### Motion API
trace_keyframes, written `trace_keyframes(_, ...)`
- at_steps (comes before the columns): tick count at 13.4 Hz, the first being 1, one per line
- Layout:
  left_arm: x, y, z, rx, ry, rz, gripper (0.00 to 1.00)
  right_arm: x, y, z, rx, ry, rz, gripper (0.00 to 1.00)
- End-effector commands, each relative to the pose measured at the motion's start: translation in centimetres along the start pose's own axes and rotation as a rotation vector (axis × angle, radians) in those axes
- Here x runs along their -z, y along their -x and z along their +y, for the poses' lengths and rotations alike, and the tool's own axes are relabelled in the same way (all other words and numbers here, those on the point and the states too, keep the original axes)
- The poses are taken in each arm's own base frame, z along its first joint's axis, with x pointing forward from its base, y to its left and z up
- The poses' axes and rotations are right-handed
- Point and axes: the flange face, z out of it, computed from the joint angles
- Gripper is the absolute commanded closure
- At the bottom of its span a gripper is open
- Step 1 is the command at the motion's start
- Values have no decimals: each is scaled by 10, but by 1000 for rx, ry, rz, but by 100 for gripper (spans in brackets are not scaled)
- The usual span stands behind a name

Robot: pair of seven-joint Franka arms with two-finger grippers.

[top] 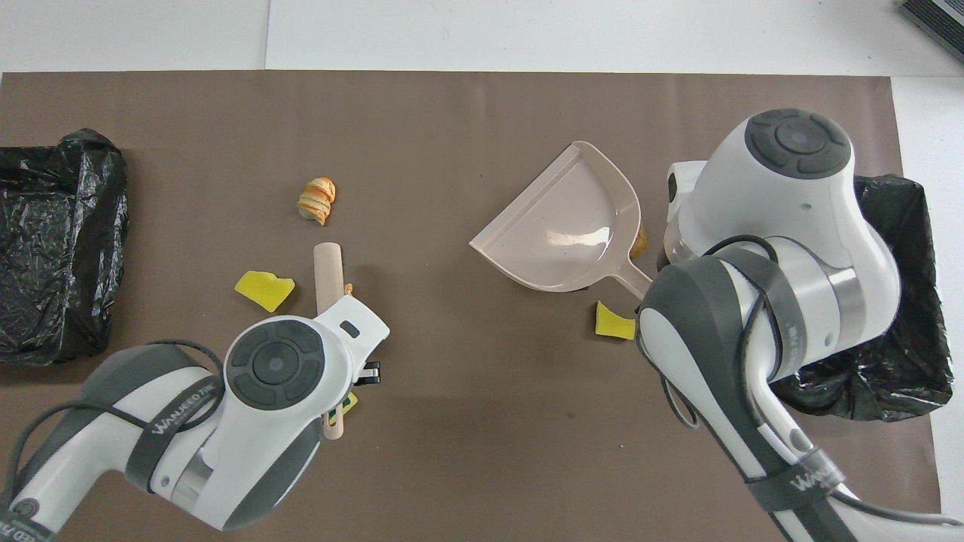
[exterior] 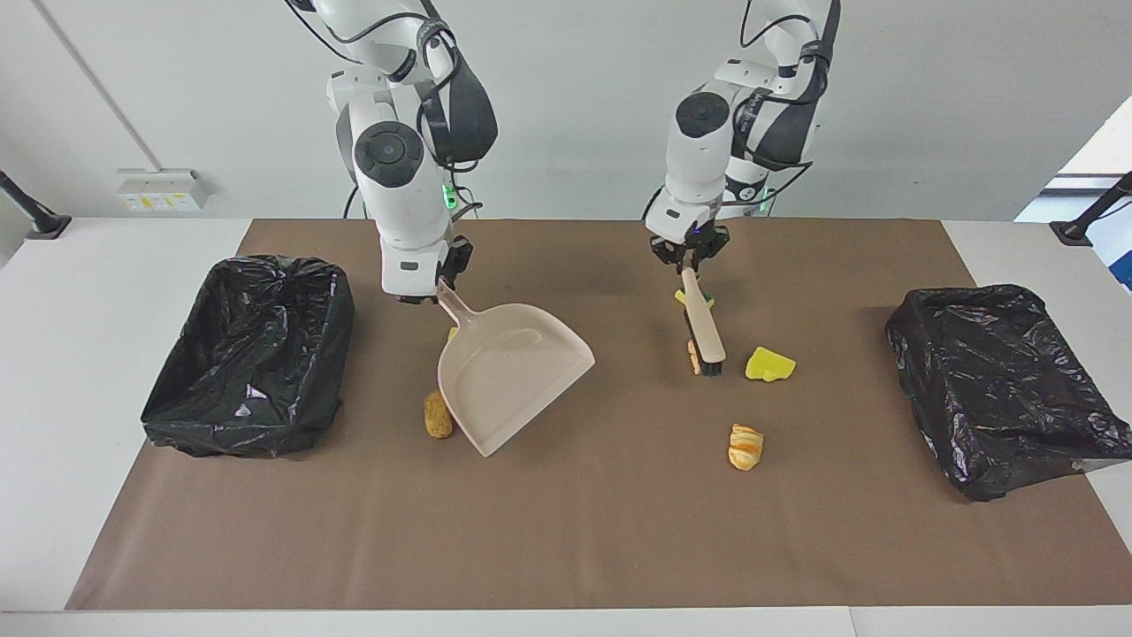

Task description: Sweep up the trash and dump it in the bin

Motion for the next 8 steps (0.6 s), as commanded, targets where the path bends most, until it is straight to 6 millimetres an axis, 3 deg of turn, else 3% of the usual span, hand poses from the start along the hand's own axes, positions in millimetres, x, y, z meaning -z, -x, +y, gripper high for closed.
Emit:
trace_keyframes(1,-1,-38,-48,-36,-9,-10,100,-16,10,-12,114,64,-3,100)
trace_keyframes(4,3,-65,-123,-99,10,-6,100,-36,-16,-43,225,105,-65,100)
trace_keyframes(6,-4,-69,-161,-82,14,-30,100,-39,-17,-38,281,109,-63,100)
trace_keyframes(8,-20,-68,-183,-59,9,-49,100,-59,-28,-37,372,94,-82,100)
